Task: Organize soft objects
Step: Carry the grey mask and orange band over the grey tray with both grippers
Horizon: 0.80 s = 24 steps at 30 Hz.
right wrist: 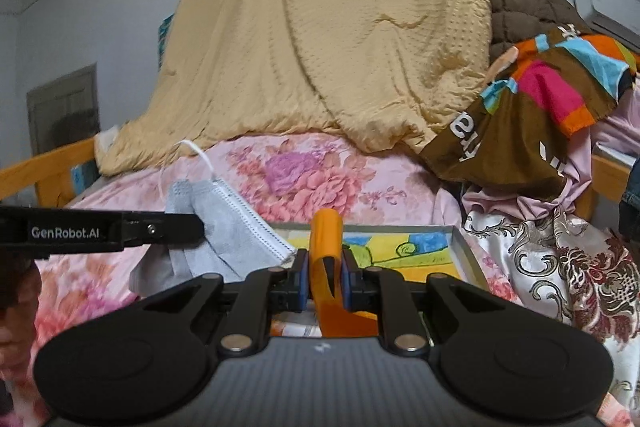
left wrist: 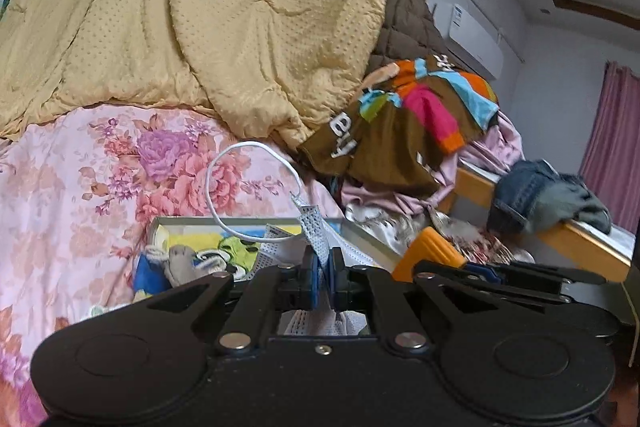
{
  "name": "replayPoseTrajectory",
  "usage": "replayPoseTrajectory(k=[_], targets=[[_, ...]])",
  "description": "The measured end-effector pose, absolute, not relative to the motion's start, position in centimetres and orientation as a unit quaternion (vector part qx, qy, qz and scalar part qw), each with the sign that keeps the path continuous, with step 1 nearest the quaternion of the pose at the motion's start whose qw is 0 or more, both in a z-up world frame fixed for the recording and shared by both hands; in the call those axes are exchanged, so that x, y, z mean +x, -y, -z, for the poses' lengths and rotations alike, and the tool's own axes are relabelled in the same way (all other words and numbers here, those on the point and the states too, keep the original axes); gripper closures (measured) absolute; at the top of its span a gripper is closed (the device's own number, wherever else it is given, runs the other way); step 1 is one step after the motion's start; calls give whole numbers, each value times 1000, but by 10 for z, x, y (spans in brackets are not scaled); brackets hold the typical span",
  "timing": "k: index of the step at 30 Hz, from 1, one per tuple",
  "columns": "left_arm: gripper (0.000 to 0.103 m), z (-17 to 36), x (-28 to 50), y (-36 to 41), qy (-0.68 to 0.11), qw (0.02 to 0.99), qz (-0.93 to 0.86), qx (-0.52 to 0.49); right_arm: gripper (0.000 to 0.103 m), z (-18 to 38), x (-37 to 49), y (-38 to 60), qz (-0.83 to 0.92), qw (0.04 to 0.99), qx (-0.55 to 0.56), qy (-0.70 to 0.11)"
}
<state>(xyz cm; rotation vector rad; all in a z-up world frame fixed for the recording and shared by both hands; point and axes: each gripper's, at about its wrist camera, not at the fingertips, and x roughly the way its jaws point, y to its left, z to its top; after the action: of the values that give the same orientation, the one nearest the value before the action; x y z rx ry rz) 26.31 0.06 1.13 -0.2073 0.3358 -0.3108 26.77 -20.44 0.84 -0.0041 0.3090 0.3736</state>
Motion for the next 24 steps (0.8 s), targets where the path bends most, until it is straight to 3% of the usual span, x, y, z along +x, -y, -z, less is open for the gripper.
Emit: replayPoseTrajectory(k=[24], targets=[[98, 33, 349, -53, -178, 961, 105, -186, 86, 11, 363, 147, -187, 965, 40, -178]])
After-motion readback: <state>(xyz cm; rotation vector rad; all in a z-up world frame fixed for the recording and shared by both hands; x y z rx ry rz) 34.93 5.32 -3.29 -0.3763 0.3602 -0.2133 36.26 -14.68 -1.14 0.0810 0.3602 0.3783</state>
